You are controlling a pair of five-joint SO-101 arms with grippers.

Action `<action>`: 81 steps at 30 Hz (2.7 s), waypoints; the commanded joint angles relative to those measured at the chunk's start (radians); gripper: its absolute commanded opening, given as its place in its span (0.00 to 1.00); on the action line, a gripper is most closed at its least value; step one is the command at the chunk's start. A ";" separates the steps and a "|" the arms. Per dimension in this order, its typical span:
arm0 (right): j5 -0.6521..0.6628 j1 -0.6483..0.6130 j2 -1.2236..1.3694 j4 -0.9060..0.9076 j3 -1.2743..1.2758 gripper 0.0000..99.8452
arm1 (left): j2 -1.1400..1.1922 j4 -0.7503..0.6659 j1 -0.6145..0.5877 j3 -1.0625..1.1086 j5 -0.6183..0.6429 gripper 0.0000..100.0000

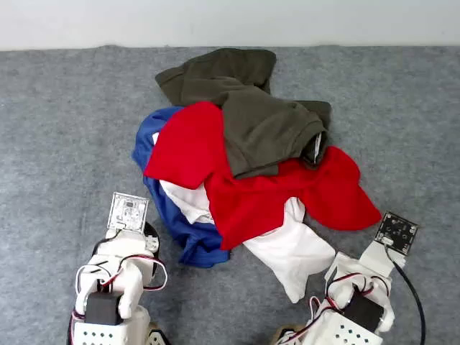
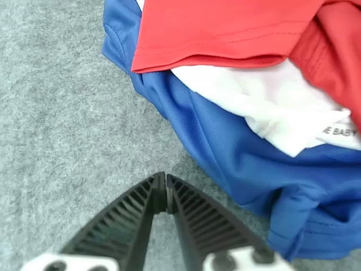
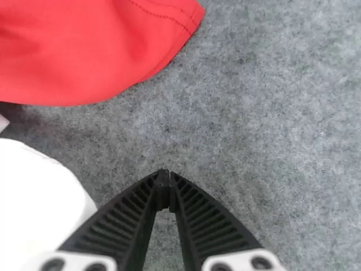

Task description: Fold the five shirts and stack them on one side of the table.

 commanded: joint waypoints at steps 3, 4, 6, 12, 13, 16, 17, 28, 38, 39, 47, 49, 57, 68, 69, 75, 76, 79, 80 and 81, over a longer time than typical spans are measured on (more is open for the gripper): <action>-0.006 0.016 -0.002 0.004 0.014 0.01 | 0.227 0.078 -0.002 -0.351 0.012 0.02; -0.006 0.016 -0.002 0.004 0.014 0.01 | 0.296 0.087 -0.003 -0.398 0.017 0.02; -0.006 0.016 -0.002 0.004 0.014 0.01 | 0.448 0.109 0.000 -0.513 0.017 0.02; -0.006 0.016 -0.002 0.004 0.014 0.01 | 0.885 0.235 -0.005 -0.875 0.017 0.02; -0.006 0.016 -0.002 0.004 0.014 0.01 | 0.937 0.262 -0.005 -0.924 0.017 0.02; -0.006 0.016 -0.002 0.004 0.014 0.01 | 1.054 0.319 0.000 -1.036 0.017 0.02; -0.006 0.016 -0.002 0.004 0.014 0.01 | 1.076 0.327 0.002 -1.063 0.017 0.02; -0.006 0.016 -0.002 0.004 0.014 0.01 | 1.097 0.331 0.048 -1.156 -0.141 0.02; -0.006 0.016 -0.002 0.004 0.014 0.01 | 1.097 0.322 0.242 -1.158 -0.144 0.02; -0.006 0.016 -0.002 0.004 0.014 0.01 | 1.097 0.308 0.255 -1.156 -0.144 0.02; -0.006 0.016 -0.002 0.004 0.014 0.01 | 1.181 0.235 0.313 -1.161 -0.169 0.07; -0.006 0.016 -0.002 0.004 0.014 0.01 | 1.244 0.241 0.330 -1.167 -0.172 0.11; -0.006 0.016 -0.002 0.004 0.014 0.01 | 1.557 0.272 0.385 -1.368 -0.173 0.27; -0.006 0.016 -0.002 0.004 0.014 0.01 | 2.124 0.285 0.384 -1.675 -0.238 0.28; -0.006 0.016 -0.002 0.004 0.014 0.01 | 2.170 0.285 0.384 -1.693 -0.245 0.28; -0.006 0.016 -0.002 0.004 0.014 0.01 | 2.383 0.285 0.384 -1.759 -0.249 0.24; -0.006 0.016 -0.002 0.004 0.014 0.01 | 2.406 0.285 0.387 -1.764 -0.253 0.21; -0.006 0.016 -0.002 0.004 0.014 0.01 | 2.437 0.292 0.390 -1.785 -0.253 0.05; -0.006 0.016 -0.002 0.004 0.014 0.01 | 2.435 0.293 0.388 -1.793 -0.253 0.00; -0.006 0.016 -0.002 0.004 0.014 0.01 | 2.433 0.313 0.385 -1.799 -0.253 0.02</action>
